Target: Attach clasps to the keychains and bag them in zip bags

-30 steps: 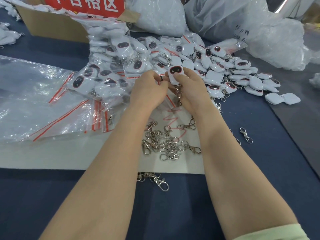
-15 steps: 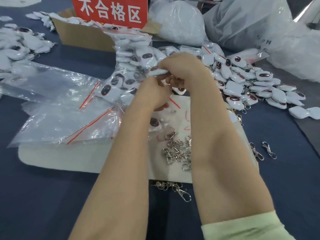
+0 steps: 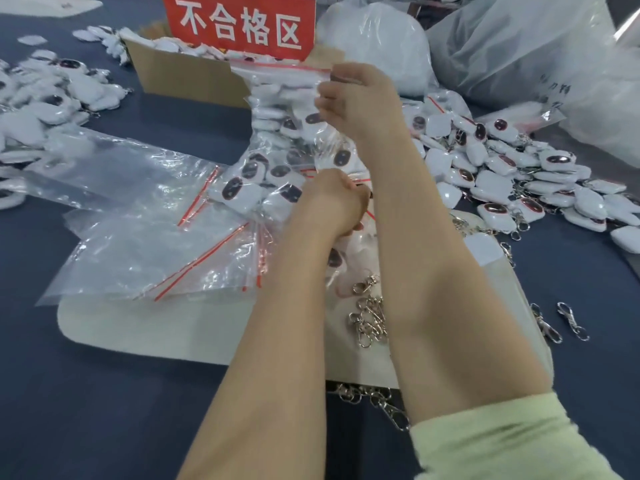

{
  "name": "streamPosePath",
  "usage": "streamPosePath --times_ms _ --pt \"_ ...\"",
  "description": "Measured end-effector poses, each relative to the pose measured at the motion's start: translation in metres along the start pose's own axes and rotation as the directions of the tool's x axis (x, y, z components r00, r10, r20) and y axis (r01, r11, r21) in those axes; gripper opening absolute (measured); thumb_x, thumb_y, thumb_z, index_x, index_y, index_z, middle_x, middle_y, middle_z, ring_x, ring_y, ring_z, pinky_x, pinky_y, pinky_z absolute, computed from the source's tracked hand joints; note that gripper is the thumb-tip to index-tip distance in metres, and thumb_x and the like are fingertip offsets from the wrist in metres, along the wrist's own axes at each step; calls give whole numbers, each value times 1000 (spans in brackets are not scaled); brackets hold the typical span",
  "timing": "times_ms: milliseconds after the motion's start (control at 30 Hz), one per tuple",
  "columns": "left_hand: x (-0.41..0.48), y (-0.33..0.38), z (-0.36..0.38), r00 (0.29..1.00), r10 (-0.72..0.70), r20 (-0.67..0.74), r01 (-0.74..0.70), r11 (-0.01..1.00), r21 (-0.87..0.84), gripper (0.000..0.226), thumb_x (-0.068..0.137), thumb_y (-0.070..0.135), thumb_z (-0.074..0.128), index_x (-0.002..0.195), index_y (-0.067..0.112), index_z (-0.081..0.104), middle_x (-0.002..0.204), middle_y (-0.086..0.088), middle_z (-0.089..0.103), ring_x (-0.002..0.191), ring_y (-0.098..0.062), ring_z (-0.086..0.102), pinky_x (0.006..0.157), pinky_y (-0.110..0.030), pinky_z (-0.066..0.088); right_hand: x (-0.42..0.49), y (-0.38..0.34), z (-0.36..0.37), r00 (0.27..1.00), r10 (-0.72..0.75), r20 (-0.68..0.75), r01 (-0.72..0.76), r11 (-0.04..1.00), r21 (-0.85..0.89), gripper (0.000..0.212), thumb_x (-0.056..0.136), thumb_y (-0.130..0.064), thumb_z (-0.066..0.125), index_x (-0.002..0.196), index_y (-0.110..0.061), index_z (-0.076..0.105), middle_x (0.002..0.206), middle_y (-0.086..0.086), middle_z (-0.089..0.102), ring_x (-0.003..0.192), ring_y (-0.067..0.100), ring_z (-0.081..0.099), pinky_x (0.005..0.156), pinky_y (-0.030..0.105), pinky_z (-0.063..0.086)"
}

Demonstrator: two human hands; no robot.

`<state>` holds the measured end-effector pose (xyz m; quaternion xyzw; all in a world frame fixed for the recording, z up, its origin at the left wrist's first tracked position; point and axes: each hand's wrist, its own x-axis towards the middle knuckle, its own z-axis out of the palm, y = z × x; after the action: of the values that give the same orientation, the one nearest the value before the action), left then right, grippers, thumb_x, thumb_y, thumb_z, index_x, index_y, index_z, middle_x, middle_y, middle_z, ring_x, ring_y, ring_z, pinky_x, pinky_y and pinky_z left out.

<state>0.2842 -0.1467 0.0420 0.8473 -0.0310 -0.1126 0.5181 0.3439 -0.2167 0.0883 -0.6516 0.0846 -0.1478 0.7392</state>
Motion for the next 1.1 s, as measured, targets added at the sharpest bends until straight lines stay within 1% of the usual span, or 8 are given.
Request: streamPosePath --times_ms 167,233,367,500,700,833,933,1100 --pt "-3 5 9 993 119 -7 -117 987 113 17 91 23 47 97 12 59 81 -11 68 84 -28 68 81 -36 54 -8 16 -59 967 -135 -217 -12 825 -565 27 89 -5 44 106 -14 63 114 9 67 105 24 62 95 35 49" --pt "-5 7 13 988 153 -6 -149 967 206 23 91 25 48 106 12 59 97 -12 68 91 -29 65 78 -32 50 -17 23 -78 954 -157 -255 -72 705 -706 33 89 -6 44 115 -13 63 120 6 64 113 22 57 94 30 46" --pt "-7 13 20 978 204 31 -203 920 337 24 92 27 49 109 12 59 94 -6 65 85 -23 64 63 -28 44 -34 38 -105 971 -78 -227 -147 556 -818 38 91 -7 44 126 -13 58 125 10 61 115 26 55 85 26 41" --pt "-8 16 28 970 236 58 -240 895 377 24 91 22 50 108 9 61 107 -8 63 91 -24 60 67 -28 43 -40 51 -113 994 -24 -106 -89 384 -919 49 92 -7 46 140 -18 46 138 10 52 126 30 46 100 35 41" --pt "-9 15 40 963 250 105 -269 840 471 28 91 24 51 116 12 55 115 -7 59 88 -21 51 71 -28 37 -38 55 -131 982 -67 -177 -153 270 -951 45 94 -12 46 138 -14 45 139 16 46 129 35 39 105 37 31" --pt "-16 19 53 960 271 68 -258 766 589 29 90 22 53 117 12 54 118 -9 58 106 -28 55 72 -30 35 -41 61 -136 981 -108 -164 -120 330 -936 46 91 -8 47 137 -14 49 138 14 48 125 35 47 100 39 41" --pt "-22 22 59 955 292 57 -259 719 645 20 90 20 54 109 14 53 113 -9 59 99 -29 55 70 -31 33 -41 62 -137 958 -187 -218 -128 403 -906 38 94 -9 45 132 -13 52 131 13 55 120 33 51 92 38 45" --pt "-24 21 67 950 302 82 -284 721 632 12 89 18 54 99 17 47 94 -5 52 97 -28 55 69 -33 33 -42 59 -138 880 -322 -350 -121 560 -820 30 102 -16 35 125 -12 55 116 9 64 106 26 57 72 27 34"
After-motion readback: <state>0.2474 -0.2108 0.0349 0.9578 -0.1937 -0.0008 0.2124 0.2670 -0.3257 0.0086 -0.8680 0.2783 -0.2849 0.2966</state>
